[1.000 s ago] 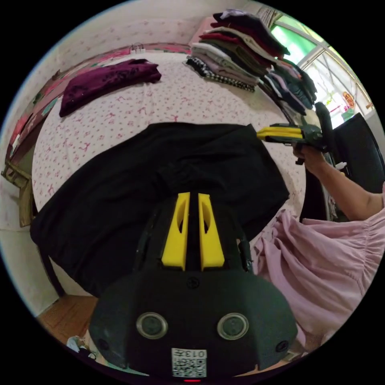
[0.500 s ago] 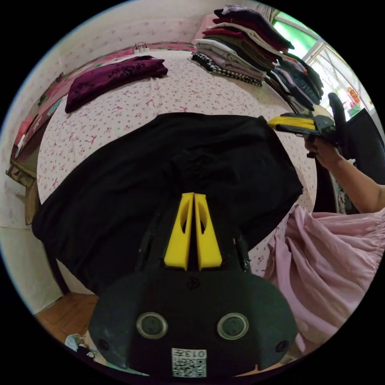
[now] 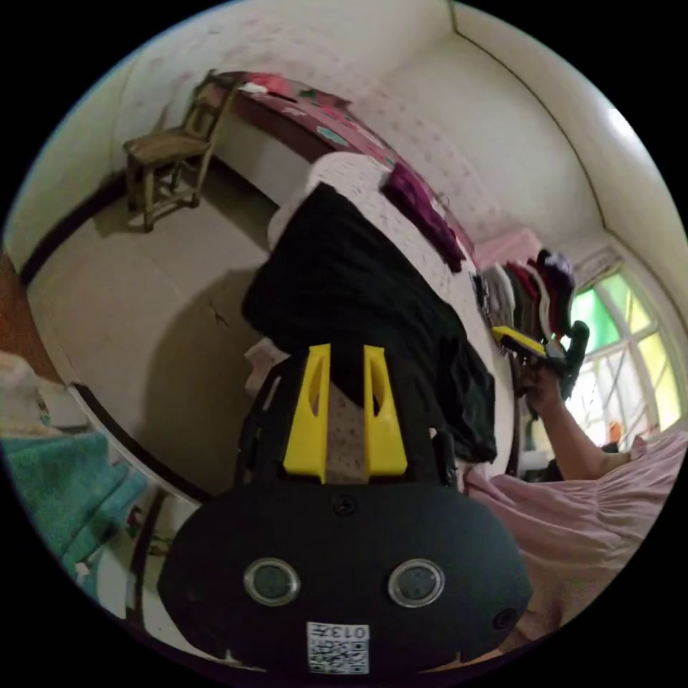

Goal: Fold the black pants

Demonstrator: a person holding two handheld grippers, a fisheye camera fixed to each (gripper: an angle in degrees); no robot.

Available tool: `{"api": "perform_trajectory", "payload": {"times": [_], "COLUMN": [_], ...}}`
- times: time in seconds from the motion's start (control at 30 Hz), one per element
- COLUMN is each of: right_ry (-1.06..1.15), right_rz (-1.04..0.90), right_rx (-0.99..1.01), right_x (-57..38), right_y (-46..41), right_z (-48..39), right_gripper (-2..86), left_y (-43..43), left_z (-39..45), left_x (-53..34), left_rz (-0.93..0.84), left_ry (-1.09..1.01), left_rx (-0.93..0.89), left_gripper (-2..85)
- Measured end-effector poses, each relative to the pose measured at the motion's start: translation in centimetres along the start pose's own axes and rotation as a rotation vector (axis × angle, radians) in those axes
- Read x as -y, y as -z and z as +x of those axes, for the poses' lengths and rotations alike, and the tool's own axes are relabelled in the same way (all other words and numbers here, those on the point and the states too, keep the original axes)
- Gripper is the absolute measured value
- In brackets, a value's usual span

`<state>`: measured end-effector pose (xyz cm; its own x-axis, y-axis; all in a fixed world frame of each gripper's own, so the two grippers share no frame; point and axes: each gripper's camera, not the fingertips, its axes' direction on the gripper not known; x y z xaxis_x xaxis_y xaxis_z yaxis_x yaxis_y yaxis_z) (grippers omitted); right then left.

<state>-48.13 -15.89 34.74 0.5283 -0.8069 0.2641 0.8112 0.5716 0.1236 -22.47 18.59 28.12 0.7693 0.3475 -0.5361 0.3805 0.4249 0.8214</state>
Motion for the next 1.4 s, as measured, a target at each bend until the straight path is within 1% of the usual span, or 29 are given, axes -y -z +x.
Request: {"api": "perform_trajectory", "payload": {"times": [0.07, 0.1, 0.17, 0.27, 0.3, 0.37, 0.47, 0.53, 0.6, 0.67, 0.77, 0.87, 0.9, 1.0, 1.07, 1.1, 1.17, 1.2, 1.27, 1.3, 1.33, 1.37, 1.4], "right_ry": [0.065, 0.109, 0.16, 0.238, 0.261, 0.295, 0.33, 0.347, 0.357, 0.349, 0.346, 0.377, 0.399, 0.445, 0.46, 0.461, 0.448, 0.43, 0.393, 0.366, 0.352, 0.32, 0.277], "right_rz": [0.001, 0.001, -0.008, -0.045, -0.071, -0.114, -0.194, -0.245, -0.293, -0.328, -0.337, -0.294, -0.262, -0.156, -0.086, -0.039, 0.03, 0.076, 0.137, 0.166, 0.175, 0.191, 0.198], "right_rx": [0.053, 0.096, 0.154, 0.201, 0.213, 0.238, 0.273, 0.304, 0.323, 0.355, 0.395, 0.379, 0.375, 0.391, 0.404, 0.408, 0.408, 0.405, 0.396, 0.38, 0.368, 0.338, 0.303], "right_x": [3.9, 6.6, 10.6, 16.5, 18.5, 21.1, 24.0, 25.1, 25.9, 26.1, 26.0, 25.3, 24.8, 23.1, 21.6, 20.3, 17.8, 15.7, 12.2, 9.7, 8.3, 5.4, 2.4], "right_y": [-1.5, -2.5, -4.2, -7.4, -8.7, -10.8, -13.9, -15.5, -17.1, -18.1, -18.1, -16.1, -14.9, -10.3, -7.0, -4.7, -1.1, 1.4, 4.7, 6.7, 7.7, 9.3, 10.7], "right_z": [-1.3, -2.3, -3.7, -6.0, -6.8, -7.8, -9.0, -9.5, -9.9, -9.9, -9.5, -8.9, -8.6, -7.1, -5.7, -4.4, -2.3, -0.6, 2.0, 3.8, 4.6, 6.2, 7.8], "right_gripper": [3.1, 4.1, 6.6, 8.6, 9.4, 10.5, 12.5, 13.0, 12.7, 11.2, 7.9, 7.0, 6.8, 6.7, 6.7, 6.7, 6.8, 6.8, 6.8, 6.8, 6.8, 6.9, 7.0], "left_y": [1.5, 1.6, 1.2, -0.6, -0.9, -2.1, -2.6, -2.7, -2.8, -2.2, -1.2, 0.7, 1.2, 4.0, 5.5, 5.7, 5.8, 5.6, 3.9, 3.3, 1.8, 0.1, -0.9], "left_z": [-5.7, -7.1, -12.3, -16.5, -17.1, -18.8, -20.0, -20.1, -20.2, -19.8, -18.4, -15.8, -15.1, -10.1, -4.7, -3.3, 2.9, 4.5, 11.5, 13.3, 17.0, 20.7, 22.7], "left_x": [-0.5, -0.7, -1.6, -2.5, -2.6, -3.1, -3.5, -3.6, -3.7, -3.9, -4.3, -4.7, -4.8, -4.9, -4.9, -5.0, -5.5, -5.7, -7.1, -7.6, -8.8, -10.2, -11.0], "left_rz": [0.027, 0.041, 0.081, 0.095, 0.09, 0.095, 0.15, 0.154, 0.167, 0.214, 0.224, 0.251, 0.253, 0.238, 0.2, 0.189, 0.149, 0.14, 0.087, 0.072, 0.044, 0.01, -0.008], "left_ry": [0.134, 0.169, 0.315, 0.417, 0.428, 0.466, 0.481, 0.473, 0.47, 0.439, 0.395, 0.313, 0.291, 0.131, -0.022, -0.059, -0.205, -0.239, -0.389, -0.423, -0.492, -0.565, -0.607], "left_rx": [-0.127, -0.173, -0.362, -0.552, -0.576, -0.7, -0.84, -0.88, -0.922, -0.963, -0.925, -0.864, -0.848, -0.741, -0.659, -0.645, -0.599, -0.591, -0.558, -0.547, -0.522, -0.494, -0.477], "left_gripper": [11.1, 11.8, 14.2, 17.2, 17.5, 18.6, 18.8, 18.2, 16.3, 10.7, 5.6, 4.2, 4.1, 3.6, 3.5, 3.5, 3.5, 3.5, 3.7, 3.8, 4.0, 4.2, 4.3]}}
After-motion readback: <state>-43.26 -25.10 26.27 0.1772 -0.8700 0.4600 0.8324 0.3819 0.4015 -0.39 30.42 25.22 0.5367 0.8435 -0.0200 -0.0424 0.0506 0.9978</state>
